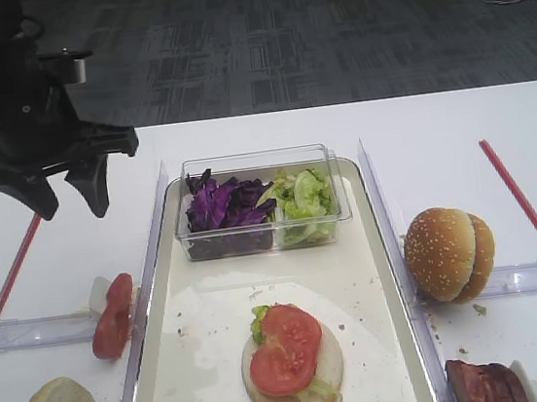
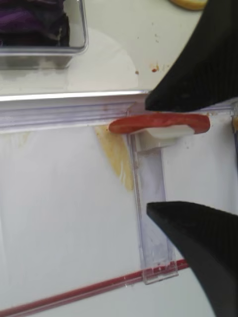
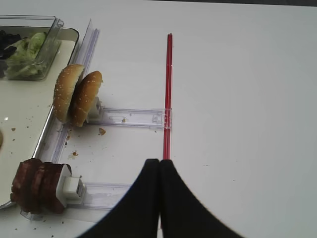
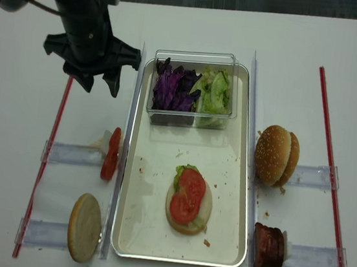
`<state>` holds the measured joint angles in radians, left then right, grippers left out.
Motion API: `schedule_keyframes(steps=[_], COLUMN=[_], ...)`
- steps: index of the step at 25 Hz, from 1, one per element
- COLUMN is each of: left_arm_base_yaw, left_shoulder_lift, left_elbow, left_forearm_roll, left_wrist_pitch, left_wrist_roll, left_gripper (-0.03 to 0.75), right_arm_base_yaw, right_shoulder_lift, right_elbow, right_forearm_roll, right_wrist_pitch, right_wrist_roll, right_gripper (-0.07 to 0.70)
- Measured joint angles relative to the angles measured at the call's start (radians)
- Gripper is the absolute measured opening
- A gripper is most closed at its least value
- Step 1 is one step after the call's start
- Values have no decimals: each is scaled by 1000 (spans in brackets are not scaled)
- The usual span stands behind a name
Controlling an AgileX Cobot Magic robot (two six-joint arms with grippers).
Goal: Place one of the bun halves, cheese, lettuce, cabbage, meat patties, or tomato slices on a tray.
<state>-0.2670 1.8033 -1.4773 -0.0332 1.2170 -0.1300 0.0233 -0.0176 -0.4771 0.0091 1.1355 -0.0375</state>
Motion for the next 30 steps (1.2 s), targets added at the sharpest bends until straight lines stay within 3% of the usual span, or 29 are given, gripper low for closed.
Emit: schedule_keyframes(steps=[10, 22, 30], left_arm_base_yaw=[153, 161, 161], left_shoulder_lift=[-2, -21, -196], left_elbow=[0, 10, 178], left_forearm_roll=[9, 9, 14], left_wrist_pitch=[2, 4, 6], left_wrist_roll=[51, 54, 60], left_gripper=[382, 378, 365], right_arm_base_yaw=[0, 0, 0], right_shoulder_lift=[0, 0, 0], right_elbow=[0, 0, 0], right_forearm_roll=[0, 0, 0], right_wrist_pitch=[0, 0, 0], right_wrist_roll=[0, 0, 0], right_gripper=[63, 63, 63])
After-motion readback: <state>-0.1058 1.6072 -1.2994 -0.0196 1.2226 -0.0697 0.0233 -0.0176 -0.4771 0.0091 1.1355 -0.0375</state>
